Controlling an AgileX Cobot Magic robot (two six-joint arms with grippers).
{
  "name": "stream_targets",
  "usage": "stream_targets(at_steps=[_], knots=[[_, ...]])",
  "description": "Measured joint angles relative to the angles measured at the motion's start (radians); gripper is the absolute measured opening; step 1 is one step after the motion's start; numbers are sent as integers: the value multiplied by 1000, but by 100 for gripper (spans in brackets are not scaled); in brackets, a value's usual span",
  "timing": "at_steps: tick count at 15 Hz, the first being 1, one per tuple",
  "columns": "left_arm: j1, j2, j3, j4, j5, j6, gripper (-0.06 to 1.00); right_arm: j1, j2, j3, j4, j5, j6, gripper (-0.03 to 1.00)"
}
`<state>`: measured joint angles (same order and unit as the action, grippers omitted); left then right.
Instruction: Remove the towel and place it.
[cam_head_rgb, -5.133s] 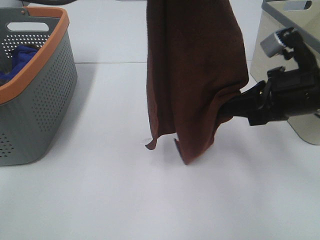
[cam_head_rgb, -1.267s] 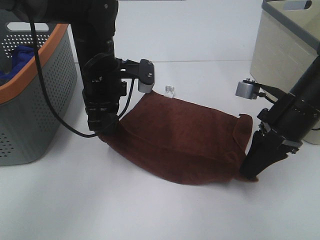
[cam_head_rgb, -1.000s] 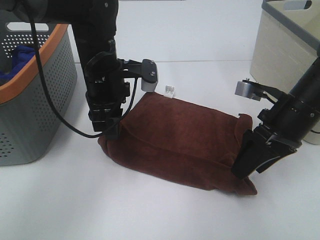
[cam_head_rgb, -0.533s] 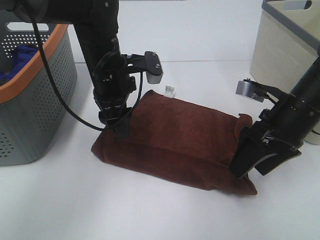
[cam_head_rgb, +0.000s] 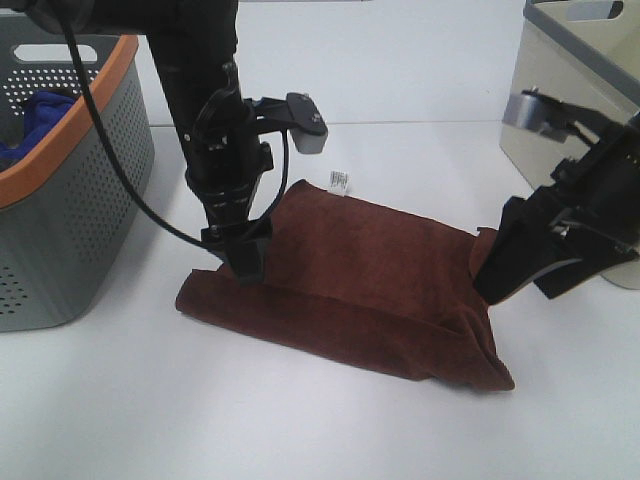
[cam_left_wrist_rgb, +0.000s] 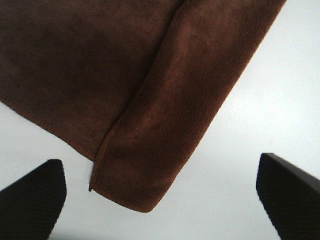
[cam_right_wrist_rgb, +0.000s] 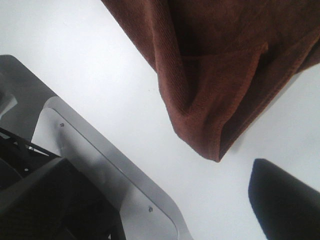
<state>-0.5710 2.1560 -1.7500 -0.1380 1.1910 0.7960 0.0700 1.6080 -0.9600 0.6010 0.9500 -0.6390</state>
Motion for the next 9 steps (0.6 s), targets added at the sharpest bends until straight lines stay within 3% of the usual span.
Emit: stream_targets(at_steps=[3,6,9], knots=[[0,-23,-110,-39,18,-124,99,0,-99,-127,-39,52,104,85],[0,-114,-207,-42,22,-381,99,0,-158,-309,-81,121,251,85],[0,-211,-231,35,26,-546,99,0,-160,-424,-161,133,407,85]])
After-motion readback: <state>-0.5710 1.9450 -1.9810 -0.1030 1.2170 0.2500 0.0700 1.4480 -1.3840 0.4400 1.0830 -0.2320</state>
